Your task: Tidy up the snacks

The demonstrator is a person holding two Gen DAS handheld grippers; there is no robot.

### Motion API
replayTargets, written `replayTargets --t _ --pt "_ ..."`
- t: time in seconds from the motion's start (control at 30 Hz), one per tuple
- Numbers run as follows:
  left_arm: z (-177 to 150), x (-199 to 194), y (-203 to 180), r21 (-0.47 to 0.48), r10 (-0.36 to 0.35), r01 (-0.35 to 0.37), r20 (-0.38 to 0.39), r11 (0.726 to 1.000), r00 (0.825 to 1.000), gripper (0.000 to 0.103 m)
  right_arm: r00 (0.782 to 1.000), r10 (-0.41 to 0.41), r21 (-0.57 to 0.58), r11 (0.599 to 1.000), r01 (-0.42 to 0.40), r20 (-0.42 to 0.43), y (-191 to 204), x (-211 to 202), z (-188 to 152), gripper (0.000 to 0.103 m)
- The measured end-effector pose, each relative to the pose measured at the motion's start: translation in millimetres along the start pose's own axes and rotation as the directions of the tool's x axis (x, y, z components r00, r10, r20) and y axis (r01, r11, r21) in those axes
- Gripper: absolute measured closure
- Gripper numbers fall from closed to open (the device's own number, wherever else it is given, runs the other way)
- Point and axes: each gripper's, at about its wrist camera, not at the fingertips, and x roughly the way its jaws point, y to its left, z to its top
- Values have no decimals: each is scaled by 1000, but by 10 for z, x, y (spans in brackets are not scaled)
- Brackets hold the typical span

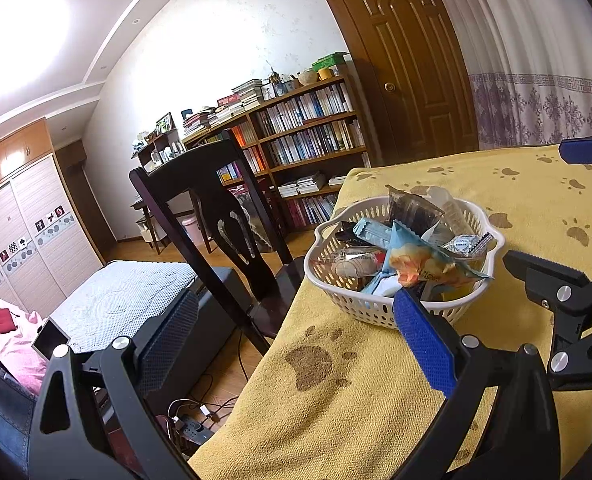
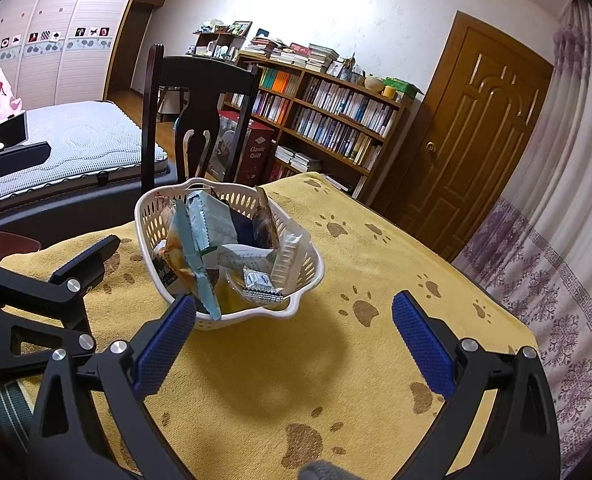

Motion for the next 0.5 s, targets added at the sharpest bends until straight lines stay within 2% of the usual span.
replayTargets --t 0.5 --pt "-19 -9 12 3 -1 1 0 1000 1000 3 1000 19 -1 1000 -19 -5 9 41 -45 5"
